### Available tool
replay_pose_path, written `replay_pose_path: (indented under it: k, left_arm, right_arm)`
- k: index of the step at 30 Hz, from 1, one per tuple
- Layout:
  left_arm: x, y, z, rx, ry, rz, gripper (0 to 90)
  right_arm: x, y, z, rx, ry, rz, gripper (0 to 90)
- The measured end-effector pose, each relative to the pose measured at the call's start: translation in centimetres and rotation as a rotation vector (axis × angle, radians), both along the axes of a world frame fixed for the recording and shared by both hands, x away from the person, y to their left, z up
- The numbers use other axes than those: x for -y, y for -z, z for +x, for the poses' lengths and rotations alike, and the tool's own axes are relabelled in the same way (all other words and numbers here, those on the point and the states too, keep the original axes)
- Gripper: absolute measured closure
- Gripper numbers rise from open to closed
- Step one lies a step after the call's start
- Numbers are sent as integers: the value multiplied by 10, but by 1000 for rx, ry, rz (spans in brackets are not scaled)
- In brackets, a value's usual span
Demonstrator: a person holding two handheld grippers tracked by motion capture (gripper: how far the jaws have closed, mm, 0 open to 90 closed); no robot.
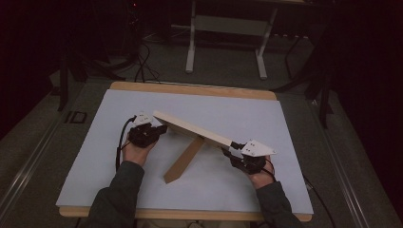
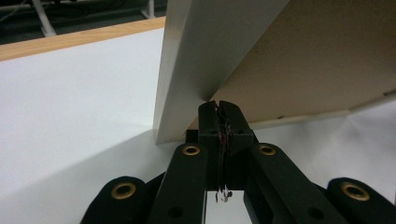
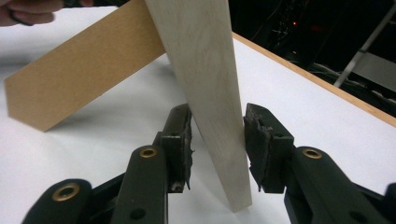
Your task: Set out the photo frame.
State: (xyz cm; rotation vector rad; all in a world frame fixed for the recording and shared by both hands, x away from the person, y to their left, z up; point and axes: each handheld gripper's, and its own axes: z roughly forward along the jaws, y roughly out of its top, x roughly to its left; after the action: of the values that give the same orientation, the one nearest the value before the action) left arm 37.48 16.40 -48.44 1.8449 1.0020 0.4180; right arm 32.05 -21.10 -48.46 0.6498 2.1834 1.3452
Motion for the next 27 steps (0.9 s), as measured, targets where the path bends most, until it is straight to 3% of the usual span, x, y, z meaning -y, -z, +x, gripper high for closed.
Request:
replay_pose_path:
  k: [5, 7, 15, 27]
  left_arm:
    - [5, -1, 12, -12, 10, -7, 899]
    - [10, -2, 17, -11, 14, 9, 899]
    - [20, -1, 33, -31, 37, -13, 900]
    - [43, -4, 44, -42, 85, 16, 900]
  right_arm:
    - [-4, 0, -9, 7, -12, -11, 630]
    - [-6, 0, -13, 7, -18, -8, 631]
    - [-16, 0, -22, 13, -57, -14, 631]
    - [-38, -1, -37, 13, -122, -18, 637]
